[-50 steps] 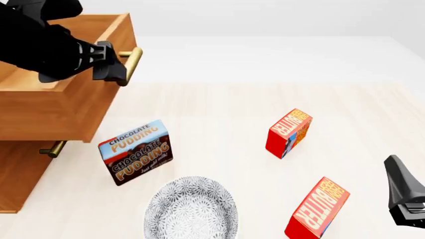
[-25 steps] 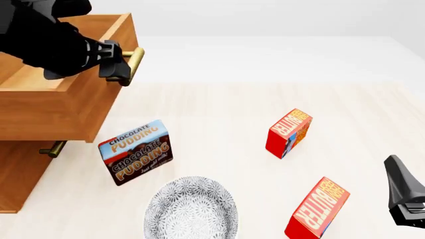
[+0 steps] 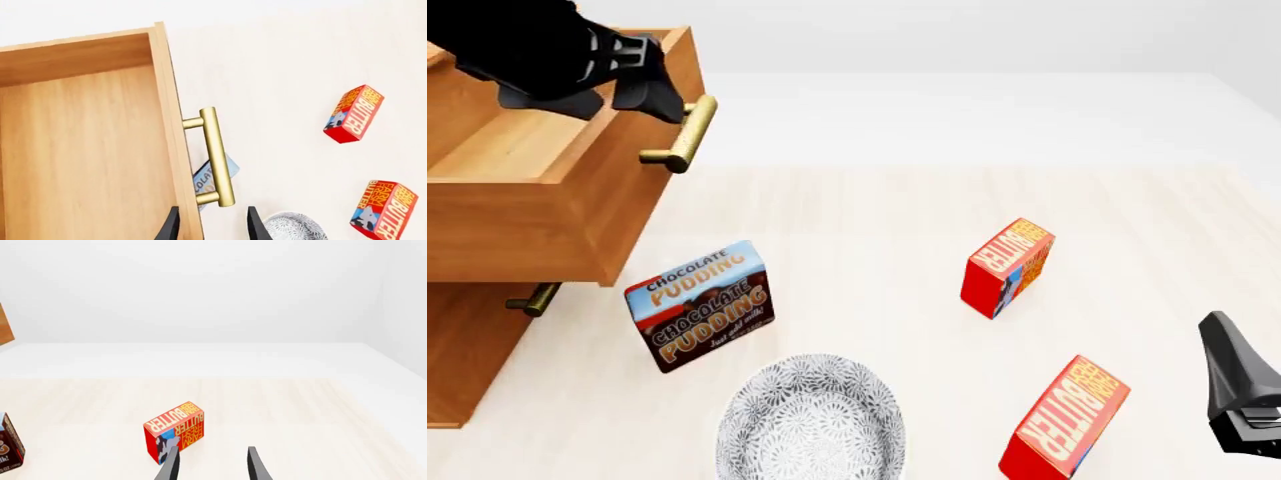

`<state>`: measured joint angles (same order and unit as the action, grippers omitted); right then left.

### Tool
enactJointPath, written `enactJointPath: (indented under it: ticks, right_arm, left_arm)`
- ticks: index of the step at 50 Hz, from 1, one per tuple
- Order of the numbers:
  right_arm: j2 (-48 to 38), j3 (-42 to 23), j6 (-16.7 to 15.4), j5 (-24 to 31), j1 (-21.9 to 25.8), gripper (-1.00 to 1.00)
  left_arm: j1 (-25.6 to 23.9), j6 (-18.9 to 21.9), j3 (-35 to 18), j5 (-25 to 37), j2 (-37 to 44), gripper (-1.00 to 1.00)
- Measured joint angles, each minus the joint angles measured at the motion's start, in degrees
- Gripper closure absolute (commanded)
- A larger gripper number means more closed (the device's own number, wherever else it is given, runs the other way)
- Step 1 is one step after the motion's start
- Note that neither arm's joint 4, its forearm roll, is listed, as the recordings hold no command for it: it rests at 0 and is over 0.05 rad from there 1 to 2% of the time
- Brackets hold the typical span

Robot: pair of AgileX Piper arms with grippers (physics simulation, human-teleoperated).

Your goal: Put the butter at the front in the top drawer of the cabinet and close it.

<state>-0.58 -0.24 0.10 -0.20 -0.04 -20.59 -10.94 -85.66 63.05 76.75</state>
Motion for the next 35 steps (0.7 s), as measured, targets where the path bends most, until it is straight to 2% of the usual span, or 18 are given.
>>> enactJointPath:
  ticks: [23, 35]
  right_arm:
    - [0.0, 0.0, 0.0, 0.0, 0.0, -1.0]
    - [0.0, 0.0, 0.0, 0.0, 0.0, -1.0]
  left_arm:
    - [-3.6, 7.2, -8.6, 4.7, -2.8, -1.0]
    - [-8.0, 12.3, -9.3, 2.9, -1.9, -1.0]
